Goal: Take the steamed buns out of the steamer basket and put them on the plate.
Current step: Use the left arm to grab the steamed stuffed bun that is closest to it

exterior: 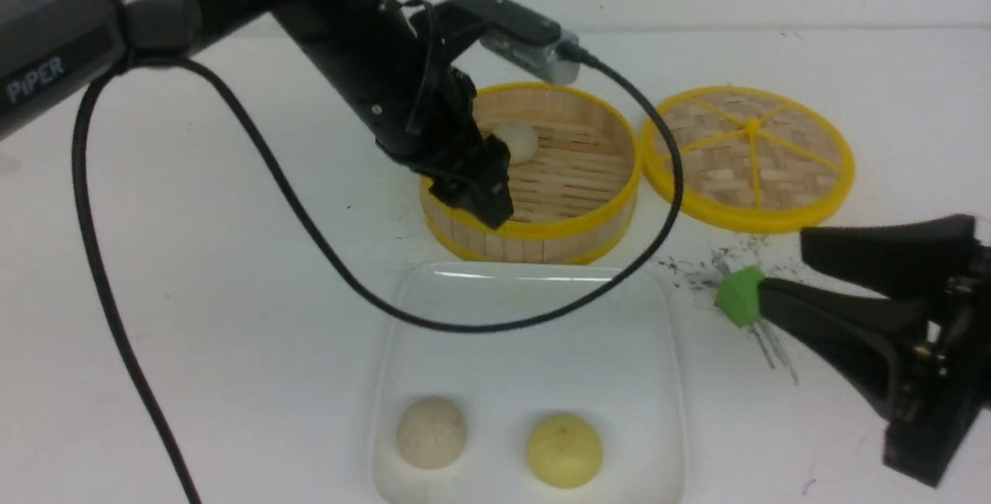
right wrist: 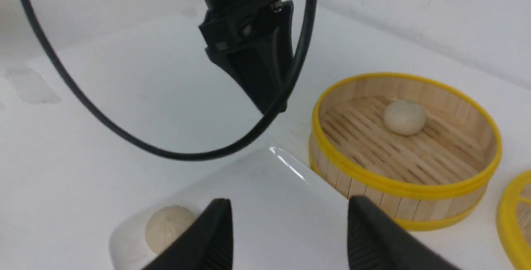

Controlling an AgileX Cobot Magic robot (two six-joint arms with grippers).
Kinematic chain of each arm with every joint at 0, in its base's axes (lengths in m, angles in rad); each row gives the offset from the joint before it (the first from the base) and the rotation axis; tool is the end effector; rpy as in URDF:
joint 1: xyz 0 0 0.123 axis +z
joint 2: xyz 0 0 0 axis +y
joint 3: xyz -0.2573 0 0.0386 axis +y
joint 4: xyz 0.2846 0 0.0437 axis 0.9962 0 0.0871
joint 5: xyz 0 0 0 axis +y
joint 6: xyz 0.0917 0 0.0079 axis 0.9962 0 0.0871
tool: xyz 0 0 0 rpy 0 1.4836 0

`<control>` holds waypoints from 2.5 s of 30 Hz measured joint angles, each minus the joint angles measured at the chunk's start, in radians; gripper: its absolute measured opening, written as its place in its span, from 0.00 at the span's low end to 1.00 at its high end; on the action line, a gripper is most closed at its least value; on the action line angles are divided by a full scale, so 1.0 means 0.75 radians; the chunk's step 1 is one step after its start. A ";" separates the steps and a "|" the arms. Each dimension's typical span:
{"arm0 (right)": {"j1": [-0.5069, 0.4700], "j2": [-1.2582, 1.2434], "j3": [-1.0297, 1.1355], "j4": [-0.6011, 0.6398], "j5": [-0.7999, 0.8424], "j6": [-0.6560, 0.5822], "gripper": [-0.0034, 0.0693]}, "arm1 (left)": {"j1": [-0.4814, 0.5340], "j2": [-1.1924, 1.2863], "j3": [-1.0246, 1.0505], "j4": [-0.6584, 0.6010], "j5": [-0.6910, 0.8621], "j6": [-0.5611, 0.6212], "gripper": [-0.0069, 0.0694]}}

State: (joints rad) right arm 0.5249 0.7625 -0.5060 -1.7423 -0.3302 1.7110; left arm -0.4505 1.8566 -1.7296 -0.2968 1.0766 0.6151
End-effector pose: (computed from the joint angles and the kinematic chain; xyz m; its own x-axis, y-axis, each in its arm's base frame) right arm 0.1688 0.1316 0.2790 -0.1648 -0.1402 -0.9763 -0.7516 0.6589 0.0322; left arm 0.3838 -0.2120 0.2871 -0.4751 0.7169 -0.5102 0.8327 0.5537 0.0027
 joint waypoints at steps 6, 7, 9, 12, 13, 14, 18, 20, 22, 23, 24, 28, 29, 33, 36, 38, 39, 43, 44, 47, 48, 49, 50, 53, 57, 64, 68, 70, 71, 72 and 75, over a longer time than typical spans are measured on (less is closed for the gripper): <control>0.000 -0.152 0.107 0.000 -0.041 0.017 0.57 | 0.000 -0.001 -0.041 0.134 -0.299 0.023 0.76; 0.000 -0.172 0.126 0.000 -0.053 0.022 0.57 | 0.000 -0.001 -0.041 0.156 -0.343 0.025 0.76; 0.000 -0.222 0.172 0.000 -0.075 0.033 0.57 | 0.000 0.001 -0.041 0.200 -0.454 0.025 0.76; 0.000 -0.288 0.228 0.000 -0.077 0.062 0.57 | 0.000 0.018 -0.041 0.230 -0.600 0.025 0.76; 0.000 -0.307 0.241 0.000 -0.076 0.070 0.57 | 0.000 0.028 -0.041 0.233 -0.644 0.025 0.76; 0.000 -0.324 0.252 0.000 -0.074 0.071 0.57 | 0.000 0.041 -0.041 0.234 -0.683 0.025 0.76; 0.000 -0.354 0.267 0.000 -0.073 0.079 0.57 | 0.000 0.100 -0.041 0.233 -0.744 0.001 0.76; 0.000 -0.355 0.269 0.000 -0.076 0.080 0.57 | 0.000 0.139 -0.041 0.233 -0.738 -0.033 0.76; 0.000 -0.355 0.269 0.000 -0.079 0.080 0.57 | 0.000 0.170 -0.041 0.233 -0.737 -0.054 0.76; 0.000 -0.355 0.270 0.000 -0.083 0.080 0.57 | 0.000 0.192 -0.041 0.236 -0.737 -0.065 0.76; 0.000 -0.355 0.272 0.000 -0.084 0.080 0.57 | 0.000 0.212 -0.042 0.239 -0.740 -0.071 0.76; 0.000 -0.355 0.294 0.000 -0.101 0.080 0.57 | 0.000 0.270 -0.050 0.271 -0.762 -0.075 0.77; 0.000 -0.355 0.296 0.000 -0.106 0.080 0.57 | 0.000 0.279 -0.050 0.281 -0.764 -0.075 0.77; 0.000 -0.355 0.298 0.000 -0.124 0.080 0.57 | 0.000 0.314 -0.050 0.306 -0.786 -0.076 0.77; 0.000 -0.355 0.298 0.000 -0.127 0.080 0.57 | 0.000 0.327 -0.050 0.307 -0.827 -0.076 0.77; 0.000 -0.355 0.298 0.000 -0.127 0.080 0.57 | 0.000 0.340 -0.053 0.306 -0.869 -0.076 0.77; 0.000 -0.355 0.298 0.000 -0.128 0.080 0.57 | 0.000 0.347 -0.053 0.301 -0.892 -0.076 0.77; 0.000 -0.355 0.298 0.000 -0.128 0.080 0.57 | 0.000 0.380 -0.060 0.261 -0.941 -0.076 0.77; 0.000 -0.355 0.298 0.000 -0.128 0.080 0.57 | 0.000 0.401 -0.073 0.232 -0.947 -0.076 0.77; 0.000 -0.355 0.298 0.000 -0.129 0.080 0.57 | 0.000 0.444 -0.121 0.196 -0.945 -0.076 0.77; 0.000 -0.355 0.298 0.000 -0.129 0.080 0.57 | 0.000 0.447 -0.125 0.196 -0.943 -0.076 0.77; 0.000 -0.355 0.298 0.000 -0.129 0.080 0.57 | 0.000 0.469 -0.162 0.171 -0.926 -0.076 0.77; 0.000 -0.355 0.298 0.000 -0.129 0.080 0.57 | 0.000 0.481 -0.184 0.158 -0.912 -0.076 0.77; 0.000 -0.355 0.298 0.000 -0.132 0.080 0.57 | 0.000 0.499 -0.231 0.136 -0.892 -0.076 0.77; 0.000 -0.355 0.298 0.000 -0.132 0.091 0.57 | 0.000 0.505 -0.244 0.129 -0.866 -0.091 0.77; 0.000 -0.355 0.298 0.000 -0.132 0.096 0.57 | 0.000 0.546 -0.248 0.143 -0.847 -0.109 0.77; 0.000 -0.355 0.298 0.000 -0.143 0.096 0.57 | 0.000 0.571 -0.248 0.143 -0.867 -0.111 0.77; 0.000 -0.355 0.298 0.000 -0.143 0.096 0.57 | 0.000 0.578 -0.248 0.144 -0.871 -0.112 0.77; 0.000 -0.355 0.298 0.000 -0.143 0.096 0.57 | 0.000 0.586 -0.248 0.144 -0.880 -0.112 0.77; 0.000 -0.355 0.298 0.000 -0.143 0.096 0.57 | 0.000 0.589 -0.248 0.144 -0.883 -0.112 0.77; 0.000 -0.355 0.298 0.000 -0.146 0.096 0.57 | 0.000 0.602 -0.248 0.146 -0.915 -0.115 0.75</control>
State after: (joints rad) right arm 0.5249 0.4965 -0.2823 -1.7423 -0.4395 1.7829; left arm -0.4505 2.3081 -1.9157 -0.1875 0.3904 0.5290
